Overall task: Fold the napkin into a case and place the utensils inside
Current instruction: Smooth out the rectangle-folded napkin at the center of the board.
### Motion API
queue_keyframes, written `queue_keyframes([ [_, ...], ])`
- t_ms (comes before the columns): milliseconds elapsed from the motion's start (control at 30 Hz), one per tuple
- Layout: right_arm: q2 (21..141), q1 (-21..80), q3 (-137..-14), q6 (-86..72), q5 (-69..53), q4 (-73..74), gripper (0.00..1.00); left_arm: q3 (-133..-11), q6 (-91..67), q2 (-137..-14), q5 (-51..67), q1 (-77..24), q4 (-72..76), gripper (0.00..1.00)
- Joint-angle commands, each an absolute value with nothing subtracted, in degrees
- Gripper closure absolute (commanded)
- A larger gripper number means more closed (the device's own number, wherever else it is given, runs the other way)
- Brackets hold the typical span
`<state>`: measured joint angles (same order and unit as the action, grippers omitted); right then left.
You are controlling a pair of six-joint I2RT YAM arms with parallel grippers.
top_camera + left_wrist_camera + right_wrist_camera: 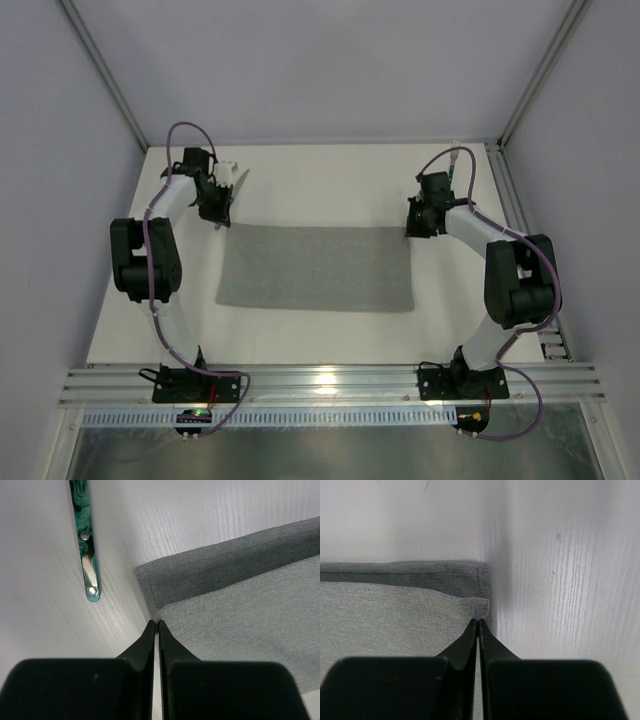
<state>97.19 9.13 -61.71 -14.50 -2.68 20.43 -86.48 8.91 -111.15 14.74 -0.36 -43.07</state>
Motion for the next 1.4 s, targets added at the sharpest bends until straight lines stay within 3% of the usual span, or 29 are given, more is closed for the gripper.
queue_keyframes([
  [0, 99.0, 8.4, -64.7, -15.0, -2.1, 19.0, 0.97, -88.6, 8.5, -112.8, 12.8, -0.3, -40.9, 1.0],
  [433, 105.2, 7.9, -66.4, -14.1, -3.3, 18.3, 0.97, -89.7, 8.9, -117.8, 11.3, -0.2, -40.5, 1.0],
  [1367, 105.6, 7.4, -69.7, -14.2, -2.0, 20.3, 0.97, -92.0, 7.6, -117.0, 11.4, -0.2, -40.3, 1.0],
])
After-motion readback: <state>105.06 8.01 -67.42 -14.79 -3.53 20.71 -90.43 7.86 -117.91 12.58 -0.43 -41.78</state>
